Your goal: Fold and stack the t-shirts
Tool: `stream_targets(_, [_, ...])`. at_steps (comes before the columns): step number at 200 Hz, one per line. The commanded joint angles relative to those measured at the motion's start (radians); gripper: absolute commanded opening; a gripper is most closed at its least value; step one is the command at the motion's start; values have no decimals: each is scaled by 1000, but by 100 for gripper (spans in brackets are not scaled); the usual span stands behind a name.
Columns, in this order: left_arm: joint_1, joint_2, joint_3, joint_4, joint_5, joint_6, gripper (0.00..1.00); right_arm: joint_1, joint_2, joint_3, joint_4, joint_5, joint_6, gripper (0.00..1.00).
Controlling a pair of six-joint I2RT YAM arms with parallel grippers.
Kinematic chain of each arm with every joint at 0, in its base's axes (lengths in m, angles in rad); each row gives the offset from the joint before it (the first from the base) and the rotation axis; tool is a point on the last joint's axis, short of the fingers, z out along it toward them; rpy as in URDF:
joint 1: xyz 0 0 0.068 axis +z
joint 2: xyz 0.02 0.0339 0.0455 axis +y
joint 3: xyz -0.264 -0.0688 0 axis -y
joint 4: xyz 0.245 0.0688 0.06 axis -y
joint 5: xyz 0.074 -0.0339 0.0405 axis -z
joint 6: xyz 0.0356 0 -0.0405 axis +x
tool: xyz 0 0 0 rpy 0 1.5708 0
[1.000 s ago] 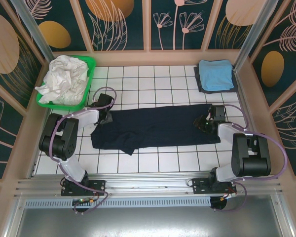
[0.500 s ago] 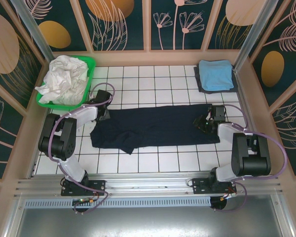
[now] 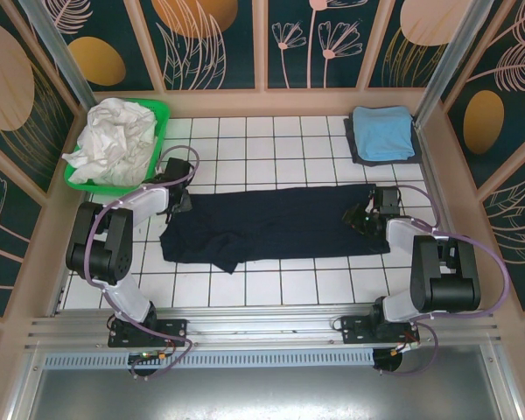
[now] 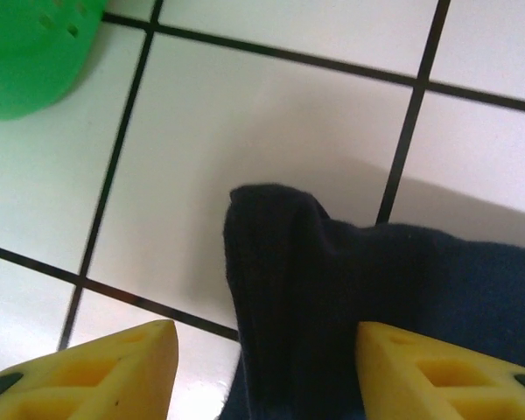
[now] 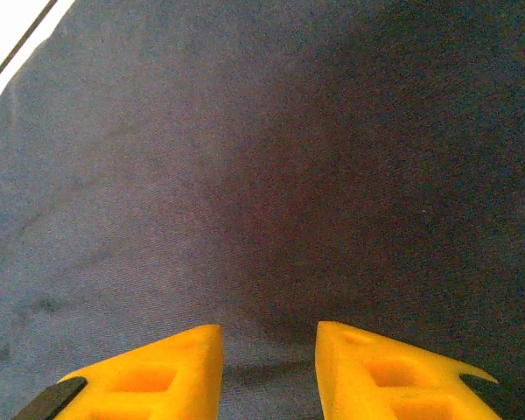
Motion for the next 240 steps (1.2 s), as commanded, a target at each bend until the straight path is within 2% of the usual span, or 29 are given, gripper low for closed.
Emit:
stream_targets(1, [6, -7, -17, 11, 41, 3, 53, -11, 28, -26, -38, 1, -16, 35])
stream_targets(9, [5, 12, -11, 12, 43, 4, 49, -11, 28, -25, -39, 0, -18, 35])
stream_targets(38, [5, 31, 0, 29, 53, 0, 21, -13, 22, -29, -37, 2, -16, 35])
stream_targets(92, [7, 13, 34, -7, -6, 15, 0, -13, 18, -33, -34, 0, -15, 35])
stream_targets(145, [8, -17, 102, -53, -50, 35, 0, -13, 24, -37, -29, -6, -15, 35])
stream_targets(202, [36, 26, 182, -74, -20, 57, 0, -13, 37, -44, -25, -20, -19, 35])
stream_targets(240, [47, 74, 231, -85, -40, 75, 0, -13, 45, -41, -32, -20, -22, 35])
